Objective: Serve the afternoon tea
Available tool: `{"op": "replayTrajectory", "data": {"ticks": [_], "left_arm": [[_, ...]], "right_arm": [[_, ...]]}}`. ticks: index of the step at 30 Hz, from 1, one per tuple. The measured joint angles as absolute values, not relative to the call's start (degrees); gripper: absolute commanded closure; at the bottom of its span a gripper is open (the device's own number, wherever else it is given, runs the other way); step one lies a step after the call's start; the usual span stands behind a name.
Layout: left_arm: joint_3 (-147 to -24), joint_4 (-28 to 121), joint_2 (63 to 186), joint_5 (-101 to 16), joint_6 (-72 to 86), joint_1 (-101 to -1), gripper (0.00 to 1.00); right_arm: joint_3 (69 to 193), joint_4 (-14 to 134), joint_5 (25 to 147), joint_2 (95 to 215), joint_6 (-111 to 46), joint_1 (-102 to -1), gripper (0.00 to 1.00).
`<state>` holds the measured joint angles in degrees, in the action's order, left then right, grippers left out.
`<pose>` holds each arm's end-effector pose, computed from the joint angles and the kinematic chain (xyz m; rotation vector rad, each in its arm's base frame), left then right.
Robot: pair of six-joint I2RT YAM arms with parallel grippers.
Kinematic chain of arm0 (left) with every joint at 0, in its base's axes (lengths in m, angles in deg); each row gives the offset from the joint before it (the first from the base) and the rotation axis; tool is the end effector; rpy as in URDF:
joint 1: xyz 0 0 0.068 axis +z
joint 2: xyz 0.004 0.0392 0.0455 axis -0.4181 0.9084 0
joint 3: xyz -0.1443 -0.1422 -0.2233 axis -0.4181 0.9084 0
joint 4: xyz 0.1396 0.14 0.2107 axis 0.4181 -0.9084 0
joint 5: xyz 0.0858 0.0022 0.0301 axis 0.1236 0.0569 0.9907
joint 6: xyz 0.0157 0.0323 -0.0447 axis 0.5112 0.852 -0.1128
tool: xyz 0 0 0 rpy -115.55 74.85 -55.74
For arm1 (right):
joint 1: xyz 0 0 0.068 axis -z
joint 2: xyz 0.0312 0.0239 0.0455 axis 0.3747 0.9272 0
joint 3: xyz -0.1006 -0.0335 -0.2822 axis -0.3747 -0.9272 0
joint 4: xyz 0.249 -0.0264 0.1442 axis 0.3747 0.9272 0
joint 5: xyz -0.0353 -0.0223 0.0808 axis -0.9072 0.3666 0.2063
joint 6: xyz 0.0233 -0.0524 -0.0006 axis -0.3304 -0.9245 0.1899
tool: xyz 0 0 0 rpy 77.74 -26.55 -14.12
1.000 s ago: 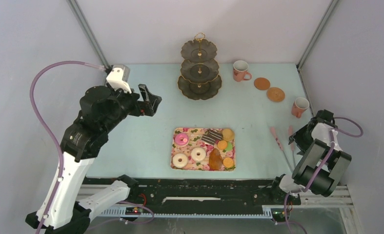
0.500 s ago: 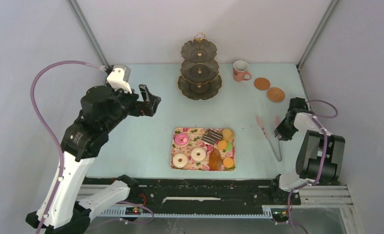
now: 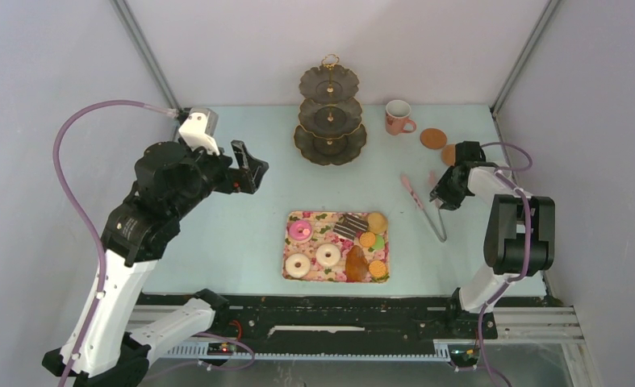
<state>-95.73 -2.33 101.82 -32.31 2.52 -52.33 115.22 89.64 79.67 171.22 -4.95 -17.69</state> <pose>0.1399 -0.0717 0.5036 0.1755 1.8752 -0.4936 0.3537 -0.0260 0.1798 0.9086 2.6086 0.1618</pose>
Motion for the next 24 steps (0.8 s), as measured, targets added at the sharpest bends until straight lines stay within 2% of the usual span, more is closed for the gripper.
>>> {"op": "replayTrajectory", "data": {"ticks": [4,8,15,22,23,24], "left_arm": [[-95.7,-2.3,101.8,-33.4,1.5,-52.3,0.02],[-95.7,-2.3,101.8,-34.9,0.6,-52.4,0.02],[-95.7,-2.3,101.2,-35.9,0.1,-52.4,0.02],[-95.7,-2.3,100.6,-36.0,0.1,-52.4,0.02],[-95.7,-2.3,100.6,-36.0,0.1,-52.4,0.02],[-95.7,-2.3,100.5,-36.0,0.1,-52.4,0.02]], "right_arm": [[115.3,89.4,83.1,171.3,-3.4,-17.6,0.41],[115.3,90.7,84.2,170.4,-4.4,-17.5,0.33],[113.3,92.1,85.1,161.9,-9.8,-15.8,0.29],[112.9,93.0,85.8,160.7,-15.9,-15.9,0.18],[112.8,93.4,85.1,160.6,-16.8,-16.5,0.16],[112.5,93.6,84.9,160.4,-17.4,-17.2,0.08]]}}
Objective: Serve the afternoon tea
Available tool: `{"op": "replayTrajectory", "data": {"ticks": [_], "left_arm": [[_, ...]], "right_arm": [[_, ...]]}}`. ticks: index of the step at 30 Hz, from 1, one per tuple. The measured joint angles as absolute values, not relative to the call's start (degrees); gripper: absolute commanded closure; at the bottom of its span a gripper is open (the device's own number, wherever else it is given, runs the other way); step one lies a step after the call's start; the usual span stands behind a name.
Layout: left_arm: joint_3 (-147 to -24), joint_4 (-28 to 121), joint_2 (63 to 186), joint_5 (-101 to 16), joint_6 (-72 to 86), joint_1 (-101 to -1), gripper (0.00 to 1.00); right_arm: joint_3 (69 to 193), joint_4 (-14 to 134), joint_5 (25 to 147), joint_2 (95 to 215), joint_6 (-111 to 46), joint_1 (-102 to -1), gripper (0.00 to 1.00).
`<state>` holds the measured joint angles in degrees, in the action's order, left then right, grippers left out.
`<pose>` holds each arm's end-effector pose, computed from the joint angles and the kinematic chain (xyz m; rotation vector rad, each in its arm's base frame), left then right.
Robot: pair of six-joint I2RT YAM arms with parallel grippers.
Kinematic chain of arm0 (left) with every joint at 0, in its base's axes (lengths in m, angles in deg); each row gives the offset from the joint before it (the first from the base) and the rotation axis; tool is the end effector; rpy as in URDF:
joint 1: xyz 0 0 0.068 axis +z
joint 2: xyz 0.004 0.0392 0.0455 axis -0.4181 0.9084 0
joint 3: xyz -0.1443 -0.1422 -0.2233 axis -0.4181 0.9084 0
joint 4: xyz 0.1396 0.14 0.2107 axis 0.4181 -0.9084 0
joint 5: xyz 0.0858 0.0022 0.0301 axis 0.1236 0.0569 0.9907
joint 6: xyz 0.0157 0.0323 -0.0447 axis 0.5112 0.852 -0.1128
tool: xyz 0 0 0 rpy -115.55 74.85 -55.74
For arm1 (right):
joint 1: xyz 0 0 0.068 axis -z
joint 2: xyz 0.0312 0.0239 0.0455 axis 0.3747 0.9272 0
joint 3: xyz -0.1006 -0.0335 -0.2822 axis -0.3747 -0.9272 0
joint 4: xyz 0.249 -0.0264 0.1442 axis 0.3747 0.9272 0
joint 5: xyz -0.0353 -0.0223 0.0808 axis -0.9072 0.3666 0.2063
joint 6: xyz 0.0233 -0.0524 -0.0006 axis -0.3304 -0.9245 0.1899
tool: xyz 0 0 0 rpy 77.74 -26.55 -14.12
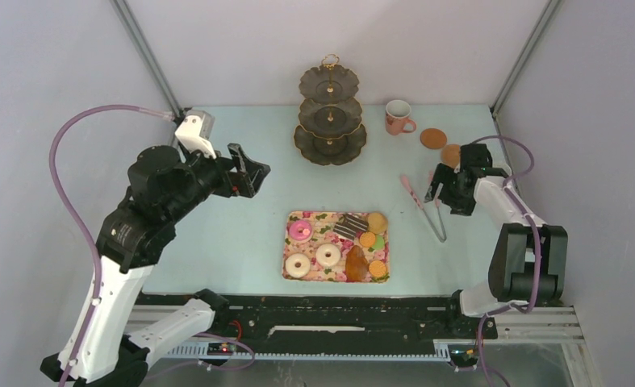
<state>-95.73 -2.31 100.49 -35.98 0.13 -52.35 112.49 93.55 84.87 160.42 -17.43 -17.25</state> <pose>0.1306 -0.0698 0.5067 0.1811 1.8624 -0.5866 0.3204 -0.0223 0.2220 0.5842 2.6241 0.2350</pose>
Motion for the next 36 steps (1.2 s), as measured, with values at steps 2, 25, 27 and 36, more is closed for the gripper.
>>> {"op": "replayTrajectory", "data": {"ticks": [2,25,27,36], "left_arm": [[-95.7,-2.3,100.4,-36.0,0.1,-52.4,0.02],[-95.7,-3.0,100.8,-36.3,0.2,-55.4,0.02],[-95.7,-3.2,100.8,-36.2,0.2,-55.4,0.02],[-95.7,-3.2,101.3,-36.3,0.1,-55.5,0.02]], "right_arm": [[111.6,93.9,84.6,159.5,-18.7,-18.6,0.0],[109.2,83.5,81.6,167.5,-33.6,-24.3,0.23],[110.3,83.8,80.2,170.6,-30.3,-24.6,0.25],[112.6,86.4,71.3,172.6,-10.4,-29.8,0.25]]}}
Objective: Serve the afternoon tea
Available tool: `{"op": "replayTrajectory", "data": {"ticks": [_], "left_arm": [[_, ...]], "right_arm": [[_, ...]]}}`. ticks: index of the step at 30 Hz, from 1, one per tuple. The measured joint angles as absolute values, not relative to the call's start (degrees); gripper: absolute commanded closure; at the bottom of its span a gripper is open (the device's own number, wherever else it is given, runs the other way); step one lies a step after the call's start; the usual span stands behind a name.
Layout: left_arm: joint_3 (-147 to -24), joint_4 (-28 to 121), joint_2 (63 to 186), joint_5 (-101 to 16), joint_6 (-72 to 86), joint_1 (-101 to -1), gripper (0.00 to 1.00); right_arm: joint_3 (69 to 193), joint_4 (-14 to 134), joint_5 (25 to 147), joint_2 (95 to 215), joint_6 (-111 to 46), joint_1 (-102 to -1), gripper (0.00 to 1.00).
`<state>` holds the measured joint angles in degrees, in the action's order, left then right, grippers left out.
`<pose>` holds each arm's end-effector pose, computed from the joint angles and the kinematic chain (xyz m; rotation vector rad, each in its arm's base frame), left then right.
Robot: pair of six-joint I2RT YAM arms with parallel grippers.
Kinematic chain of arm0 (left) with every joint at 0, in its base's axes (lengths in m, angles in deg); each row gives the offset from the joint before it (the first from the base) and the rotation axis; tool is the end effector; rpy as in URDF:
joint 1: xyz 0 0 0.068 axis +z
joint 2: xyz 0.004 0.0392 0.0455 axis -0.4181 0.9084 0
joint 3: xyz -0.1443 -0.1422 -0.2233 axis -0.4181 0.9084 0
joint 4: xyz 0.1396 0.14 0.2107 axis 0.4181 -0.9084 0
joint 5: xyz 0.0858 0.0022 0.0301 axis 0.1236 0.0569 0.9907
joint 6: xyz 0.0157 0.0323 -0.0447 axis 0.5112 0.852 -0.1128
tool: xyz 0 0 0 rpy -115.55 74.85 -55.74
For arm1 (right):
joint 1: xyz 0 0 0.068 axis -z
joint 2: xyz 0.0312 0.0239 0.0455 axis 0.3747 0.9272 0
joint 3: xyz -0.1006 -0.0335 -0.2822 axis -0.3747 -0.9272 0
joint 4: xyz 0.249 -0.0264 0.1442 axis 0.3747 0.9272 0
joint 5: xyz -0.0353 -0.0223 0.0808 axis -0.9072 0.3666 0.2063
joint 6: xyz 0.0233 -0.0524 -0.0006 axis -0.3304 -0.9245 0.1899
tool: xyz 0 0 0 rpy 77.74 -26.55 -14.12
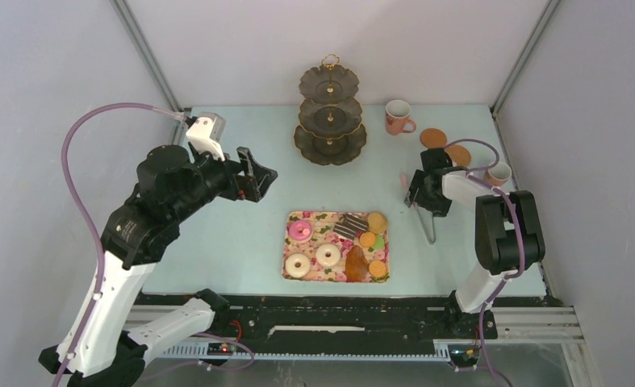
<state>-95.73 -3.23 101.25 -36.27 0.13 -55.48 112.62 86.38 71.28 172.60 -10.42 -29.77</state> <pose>0.1305 -0.0794 0.5032 0.2392 1.8919 -0.6204 0.3488 0.0422 0.1613 0.5342 2.6887 -0.0061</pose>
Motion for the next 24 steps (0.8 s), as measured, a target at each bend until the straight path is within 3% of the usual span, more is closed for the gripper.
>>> {"op": "replayTrajectory", "data": {"ticks": [5,13,15,20,24], "left_arm": [[-95.7,-3.2,101.6,-36.5,-0.4,-55.5,0.02],[-95.7,-3.2,101.5,-37.5,-2.0,-55.6,0.02],[-95.5,-2.9,100.9,-37.5,-2.4,-55.6,0.02],[-93.4,-1.0,97.4,-37.4,-3.3,-55.6,0.02],[-90.1,0.8,93.4,-37.2,-4.2,-55.6,0.02]], "right_arm": [[114.3,87.8,71.0,173.8,-1.1,-31.0,0.27],[117.2,88.3,68.8,175.9,5.3,-33.3,0.08],[117.2,88.3,66.7,175.9,4.7,-35.4,0.07],[116.8,87.6,61.6,175.9,3.7,-41.3,0.12],[114.3,85.2,58.6,175.3,4.0,-42.4,0.22]]}}
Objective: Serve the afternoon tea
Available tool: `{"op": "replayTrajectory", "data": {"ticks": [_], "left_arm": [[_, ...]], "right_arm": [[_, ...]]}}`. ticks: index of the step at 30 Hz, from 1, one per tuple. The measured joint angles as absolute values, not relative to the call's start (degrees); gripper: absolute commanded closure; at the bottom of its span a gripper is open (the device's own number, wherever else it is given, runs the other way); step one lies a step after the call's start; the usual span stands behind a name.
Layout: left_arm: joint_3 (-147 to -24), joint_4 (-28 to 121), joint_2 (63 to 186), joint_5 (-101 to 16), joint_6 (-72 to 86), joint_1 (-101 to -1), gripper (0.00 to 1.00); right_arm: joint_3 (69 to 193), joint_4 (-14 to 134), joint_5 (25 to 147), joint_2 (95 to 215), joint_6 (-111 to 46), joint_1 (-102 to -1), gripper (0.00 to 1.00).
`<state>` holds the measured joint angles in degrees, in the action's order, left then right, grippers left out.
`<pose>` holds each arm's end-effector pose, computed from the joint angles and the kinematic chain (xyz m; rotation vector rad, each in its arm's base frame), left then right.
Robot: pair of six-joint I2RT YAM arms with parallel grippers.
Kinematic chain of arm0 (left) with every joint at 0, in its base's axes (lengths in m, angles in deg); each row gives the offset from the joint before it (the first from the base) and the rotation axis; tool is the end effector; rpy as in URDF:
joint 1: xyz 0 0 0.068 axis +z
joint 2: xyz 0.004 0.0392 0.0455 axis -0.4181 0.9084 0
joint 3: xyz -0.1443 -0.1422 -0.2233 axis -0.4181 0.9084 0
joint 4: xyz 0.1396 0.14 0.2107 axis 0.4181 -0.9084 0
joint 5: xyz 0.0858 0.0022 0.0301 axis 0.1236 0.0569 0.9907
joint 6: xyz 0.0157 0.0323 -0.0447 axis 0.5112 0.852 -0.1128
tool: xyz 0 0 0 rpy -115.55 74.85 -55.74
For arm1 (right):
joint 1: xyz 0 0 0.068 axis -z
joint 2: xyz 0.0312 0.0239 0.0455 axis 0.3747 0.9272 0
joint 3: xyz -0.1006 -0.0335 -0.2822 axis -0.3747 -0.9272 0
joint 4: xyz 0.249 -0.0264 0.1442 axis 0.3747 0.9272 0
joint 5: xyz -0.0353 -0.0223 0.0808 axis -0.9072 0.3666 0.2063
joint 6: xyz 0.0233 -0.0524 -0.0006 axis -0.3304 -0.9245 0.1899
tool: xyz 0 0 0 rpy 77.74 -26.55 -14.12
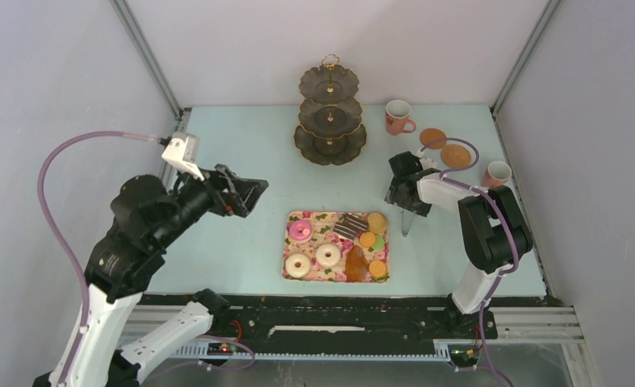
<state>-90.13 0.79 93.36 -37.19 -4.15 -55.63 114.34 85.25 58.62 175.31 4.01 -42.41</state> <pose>0.1001 -0.0624 0.4964 0.1770 1.7974 -0.7192 0.3443 0.1132 0.1567 0.6095 2.5627 -0.1300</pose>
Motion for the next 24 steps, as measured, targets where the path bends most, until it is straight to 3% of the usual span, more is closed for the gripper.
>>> {"op": "replayTrajectory", "data": {"ticks": [3,13,18,24], "left_arm": [[-87.0,2.9,89.3,-37.0,-4.9,-55.6,0.02],[-81.8,5.0,83.3,-34.7,-7.8,-55.7,0.02],[-83.9,2.8,84.1,-33.5,-7.9,-55.7,0.02],[-88.1,1.4,87.8,-33.4,-8.0,-55.7,0.02]], "right_arm": [[113.8,83.9,57.3,175.2,4.3,-42.4,0.25],[113.3,82.0,57.0,175.0,2.2,-40.7,0.5],[112.8,82.7,60.2,171.4,-3.9,-38.6,0.52],[114.5,89.4,72.9,162.6,-10.8,-30.4,0.49]]}}
